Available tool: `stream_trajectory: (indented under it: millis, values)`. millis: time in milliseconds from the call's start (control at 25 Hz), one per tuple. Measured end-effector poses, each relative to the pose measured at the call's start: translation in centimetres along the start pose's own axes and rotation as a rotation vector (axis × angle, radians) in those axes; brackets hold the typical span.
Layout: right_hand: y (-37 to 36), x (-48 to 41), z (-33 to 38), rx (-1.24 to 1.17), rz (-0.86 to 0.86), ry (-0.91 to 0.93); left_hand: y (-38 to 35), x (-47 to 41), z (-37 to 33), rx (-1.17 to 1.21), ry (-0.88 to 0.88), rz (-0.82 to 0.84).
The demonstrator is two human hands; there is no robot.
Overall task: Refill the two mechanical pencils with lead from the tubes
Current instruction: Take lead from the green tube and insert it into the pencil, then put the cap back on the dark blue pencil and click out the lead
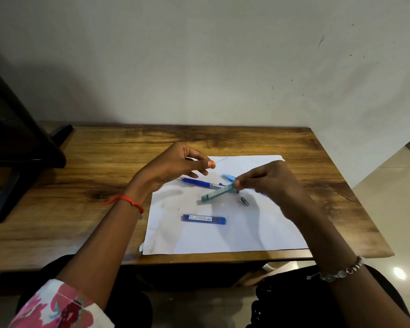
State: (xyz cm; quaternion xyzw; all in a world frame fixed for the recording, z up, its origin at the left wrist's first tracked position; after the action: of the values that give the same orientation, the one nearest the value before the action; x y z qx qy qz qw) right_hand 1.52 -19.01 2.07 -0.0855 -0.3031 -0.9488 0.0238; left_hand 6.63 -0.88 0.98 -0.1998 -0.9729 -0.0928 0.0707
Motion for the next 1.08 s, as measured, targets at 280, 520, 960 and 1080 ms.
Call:
stream_trajectory:
  millis: [280,520,960,1080]
  values:
    - [-3.5,-0.1,0.3,0.322,0.084,-0.025,0.0,0.3,-0.5,-0.018,-0.043,0.025]
    - [-1.2,-0.2,-0.1,-0.18,-0.08,-0.087,-1.0,0.5,-0.7,0.038,-0.048,0.093]
    - [0.2,-0.3,-0.7,-0.402,-0.179,-0.085,-1.4,0.2,-0.5,-0.034,-0.089,0.038]
    - [1.5,-0.2,-0.9,-0.436,-0.296,-0.06,-1.6,-0.4,0.6,-0.487,-0.175,-0.042]
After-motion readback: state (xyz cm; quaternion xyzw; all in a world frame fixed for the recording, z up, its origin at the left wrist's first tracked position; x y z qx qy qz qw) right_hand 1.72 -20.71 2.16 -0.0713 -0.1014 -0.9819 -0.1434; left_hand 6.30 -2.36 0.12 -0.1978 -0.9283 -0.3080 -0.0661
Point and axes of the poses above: each hand's wrist, its own x-axis away from the middle knuckle, its own y-axis out of the back of the hand, z = x × y, the point moved 5 cm from there along -x, towards the middle knuckle, and after that the axes turned 11 degrees about x, right-handed, at the moved point
